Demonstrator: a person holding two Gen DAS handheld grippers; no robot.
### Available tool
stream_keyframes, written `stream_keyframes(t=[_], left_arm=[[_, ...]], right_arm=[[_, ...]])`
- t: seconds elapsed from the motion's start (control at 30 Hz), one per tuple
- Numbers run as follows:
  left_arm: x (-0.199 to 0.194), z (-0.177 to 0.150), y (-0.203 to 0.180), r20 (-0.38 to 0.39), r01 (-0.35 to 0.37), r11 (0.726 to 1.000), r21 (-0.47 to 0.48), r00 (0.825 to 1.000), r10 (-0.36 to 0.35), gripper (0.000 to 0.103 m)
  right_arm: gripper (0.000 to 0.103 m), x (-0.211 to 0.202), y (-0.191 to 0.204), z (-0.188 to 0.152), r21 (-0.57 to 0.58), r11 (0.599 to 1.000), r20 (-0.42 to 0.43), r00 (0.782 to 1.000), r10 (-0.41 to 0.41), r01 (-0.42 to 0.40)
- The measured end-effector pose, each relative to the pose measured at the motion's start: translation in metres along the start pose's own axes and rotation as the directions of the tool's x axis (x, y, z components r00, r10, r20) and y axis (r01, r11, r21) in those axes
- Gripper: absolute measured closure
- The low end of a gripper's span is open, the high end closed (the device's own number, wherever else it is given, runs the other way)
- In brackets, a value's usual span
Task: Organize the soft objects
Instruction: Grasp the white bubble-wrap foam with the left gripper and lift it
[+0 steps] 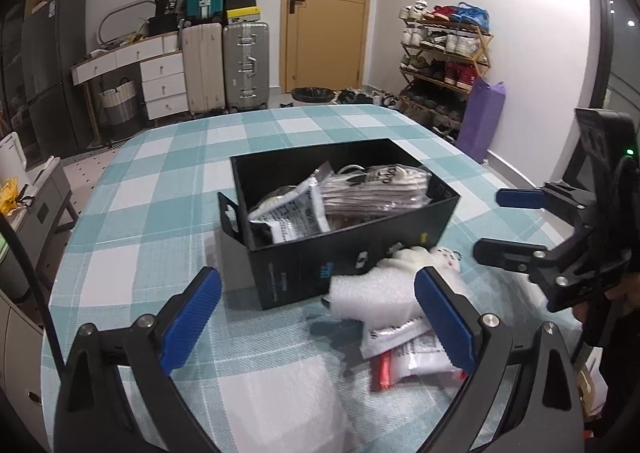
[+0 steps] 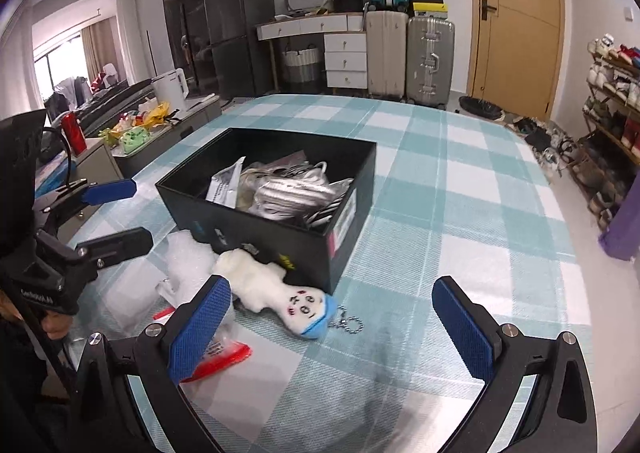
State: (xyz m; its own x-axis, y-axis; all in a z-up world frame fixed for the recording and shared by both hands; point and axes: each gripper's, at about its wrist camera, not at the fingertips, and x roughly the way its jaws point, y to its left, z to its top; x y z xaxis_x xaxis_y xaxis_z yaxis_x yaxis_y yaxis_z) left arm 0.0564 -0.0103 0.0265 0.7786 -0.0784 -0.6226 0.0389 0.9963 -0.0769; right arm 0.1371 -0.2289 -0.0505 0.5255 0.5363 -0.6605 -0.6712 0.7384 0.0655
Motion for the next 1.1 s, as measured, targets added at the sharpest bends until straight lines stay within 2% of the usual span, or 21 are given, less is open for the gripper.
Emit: stream_keyframes(t=[0.4, 0.77, 0.93, 1.1], left_arm=[[0.007, -0.005, -0.021, -0.036, 0.063, 0.997, 0.053, 0.997, -0.061, 0.005], [0.020, -0.010, -0.035, -0.095, 0.116, 0.991, 0.072, 0.989, -0.109, 0.005], [0.032, -0.008, -0.034, -0.125, 0.118, 0.991, 0.060, 0.986, -0.110, 0.005], [0.037, -0.008, -0.034, -0.144, 0.148, 0.988, 0.038, 0.980, -0.141, 0.005]], right_arm=[[0.000, 0.019, -0.011, -0.006, 0.072, 0.996, -0.086, 0.995, 0.057, -0.050], [0.000, 0.023, -0.014, -0.010, 0.057, 0.998, -0.139, 0.990, 0.009, -0.001], [0.000, 0.024, -0.017, -0.011, 0.062, 0.998, -0.146, 0.989, 0.008, 0.001], [0.000, 0.026, -0.018, -0.012, 0.062, 0.998, -0.149, 0.989, 0.010, -0.001]])
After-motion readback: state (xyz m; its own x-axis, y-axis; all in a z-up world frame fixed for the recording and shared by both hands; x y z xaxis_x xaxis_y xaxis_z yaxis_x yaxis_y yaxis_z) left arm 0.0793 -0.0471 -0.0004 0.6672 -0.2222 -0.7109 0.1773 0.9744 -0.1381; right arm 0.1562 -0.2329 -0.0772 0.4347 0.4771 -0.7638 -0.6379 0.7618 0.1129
